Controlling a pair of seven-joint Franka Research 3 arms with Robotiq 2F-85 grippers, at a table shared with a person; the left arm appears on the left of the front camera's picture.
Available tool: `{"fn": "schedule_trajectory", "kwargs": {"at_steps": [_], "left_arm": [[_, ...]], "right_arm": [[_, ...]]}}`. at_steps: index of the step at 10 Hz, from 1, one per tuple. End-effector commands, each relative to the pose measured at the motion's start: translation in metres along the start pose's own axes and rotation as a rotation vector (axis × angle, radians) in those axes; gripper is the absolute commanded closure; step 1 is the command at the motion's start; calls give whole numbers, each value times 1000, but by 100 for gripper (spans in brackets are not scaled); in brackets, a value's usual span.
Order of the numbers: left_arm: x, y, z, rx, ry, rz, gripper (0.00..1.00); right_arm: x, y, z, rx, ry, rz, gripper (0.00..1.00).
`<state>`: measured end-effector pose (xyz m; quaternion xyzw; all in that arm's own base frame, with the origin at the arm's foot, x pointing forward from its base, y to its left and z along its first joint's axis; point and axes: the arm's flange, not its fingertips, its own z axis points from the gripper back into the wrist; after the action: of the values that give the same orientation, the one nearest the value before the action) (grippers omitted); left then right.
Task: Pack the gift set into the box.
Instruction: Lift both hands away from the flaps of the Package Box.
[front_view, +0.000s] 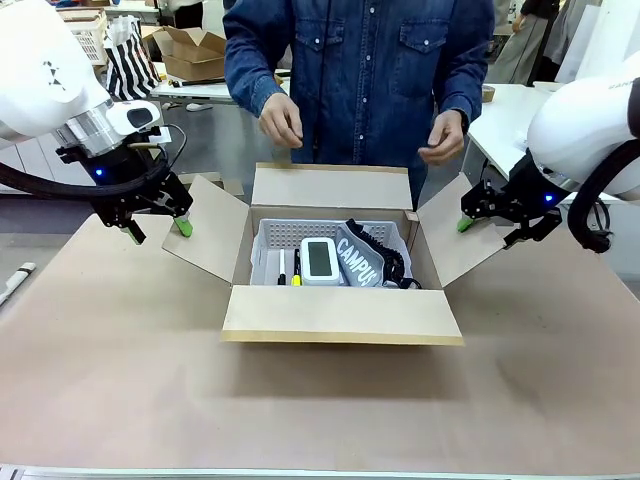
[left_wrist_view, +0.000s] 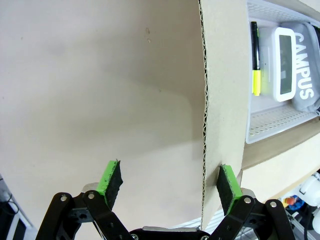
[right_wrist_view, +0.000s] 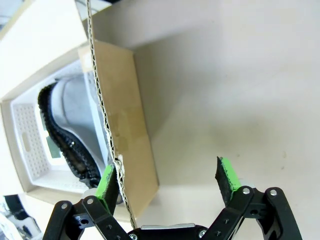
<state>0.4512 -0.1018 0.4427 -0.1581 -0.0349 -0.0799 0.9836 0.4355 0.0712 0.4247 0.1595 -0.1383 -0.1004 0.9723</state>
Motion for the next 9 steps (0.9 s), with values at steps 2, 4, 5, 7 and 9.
{"fn": "schedule_trajectory", "kwargs": {"at_steps": [2, 4, 5, 7, 9], "left_arm": [[-1, -1, 1, 21, -5, 11, 0], [-1, -1, 1, 21, -5, 11, 0], [-1, -1, 1, 21, -5, 11, 0], [-1, -1, 1, 21, -5, 11, 0], [-1, -1, 1, 21, -5, 11, 0]], "right_arm": [[1, 2, 3, -12, -4, -5, 0], [1, 2, 3, -12, -4, -5, 0], [1, 2, 3, -12, -4, -5, 0], [1, 2, 3, -12, -4, -5, 0], [1, 2, 3, -12, -4, -5, 0]]}}
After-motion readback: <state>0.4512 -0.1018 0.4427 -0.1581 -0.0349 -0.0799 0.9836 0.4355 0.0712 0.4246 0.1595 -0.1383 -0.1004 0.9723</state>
